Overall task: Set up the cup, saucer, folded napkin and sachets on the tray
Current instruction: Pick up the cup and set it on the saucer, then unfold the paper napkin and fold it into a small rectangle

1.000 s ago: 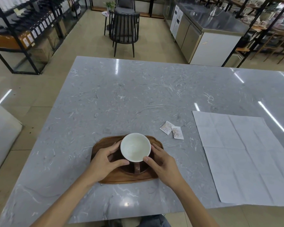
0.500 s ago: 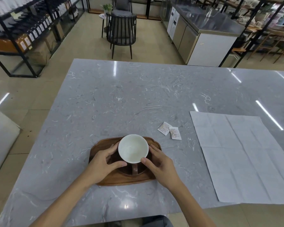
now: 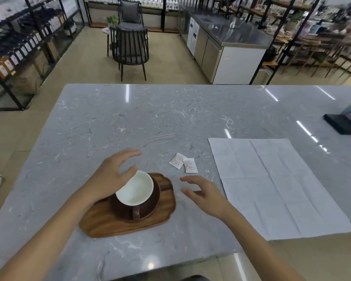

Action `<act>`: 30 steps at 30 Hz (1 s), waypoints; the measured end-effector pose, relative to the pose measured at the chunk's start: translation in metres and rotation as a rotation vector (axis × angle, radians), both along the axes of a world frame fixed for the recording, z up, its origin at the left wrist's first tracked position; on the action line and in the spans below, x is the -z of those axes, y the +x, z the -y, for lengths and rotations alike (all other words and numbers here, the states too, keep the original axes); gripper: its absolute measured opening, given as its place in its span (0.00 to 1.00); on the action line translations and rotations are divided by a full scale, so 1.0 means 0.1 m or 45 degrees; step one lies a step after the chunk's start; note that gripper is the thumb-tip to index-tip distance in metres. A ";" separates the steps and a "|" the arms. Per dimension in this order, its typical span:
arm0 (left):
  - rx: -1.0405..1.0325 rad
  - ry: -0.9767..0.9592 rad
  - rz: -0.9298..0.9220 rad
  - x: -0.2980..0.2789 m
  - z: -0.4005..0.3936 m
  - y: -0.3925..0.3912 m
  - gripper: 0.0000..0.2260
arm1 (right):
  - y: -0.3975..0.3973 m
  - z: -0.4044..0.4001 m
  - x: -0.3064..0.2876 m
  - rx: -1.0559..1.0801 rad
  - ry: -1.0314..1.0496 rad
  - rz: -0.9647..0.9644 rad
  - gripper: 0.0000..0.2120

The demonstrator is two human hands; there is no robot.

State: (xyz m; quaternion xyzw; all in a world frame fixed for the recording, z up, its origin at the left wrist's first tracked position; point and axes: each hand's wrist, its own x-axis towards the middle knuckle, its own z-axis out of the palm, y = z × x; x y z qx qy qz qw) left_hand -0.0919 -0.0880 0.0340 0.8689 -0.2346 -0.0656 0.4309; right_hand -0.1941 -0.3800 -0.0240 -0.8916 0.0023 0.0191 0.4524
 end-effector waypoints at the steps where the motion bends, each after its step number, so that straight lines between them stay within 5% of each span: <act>1: 0.037 0.027 0.054 0.00 0.19 -0.03 0.18 | -0.03 0.14 -0.01 0.001 -0.028 -0.013 0.16; 12: 0.733 0.399 0.084 0.61 2.08 -0.87 0.19 | -0.71 1.93 0.15 -0.041 -0.466 -0.104 0.16; 19: 0.703 0.367 0.111 0.92 2.85 -1.46 0.21 | -1.24 2.70 0.36 -0.034 -0.628 -0.082 0.21; 23: 0.703 0.647 0.266 1.06 3.10 -1.69 0.31 | -1.53 3.08 0.47 -0.040 -0.755 -0.057 0.38; 26: 0.639 0.716 0.359 1.11 3.14 -1.76 0.28 | -1.75 3.29 0.54 -0.187 -0.911 -0.125 0.50; 30: 0.569 0.558 0.349 1.14 3.12 -1.89 0.20 | -1.95 3.62 0.55 -0.251 -0.945 -0.085 0.44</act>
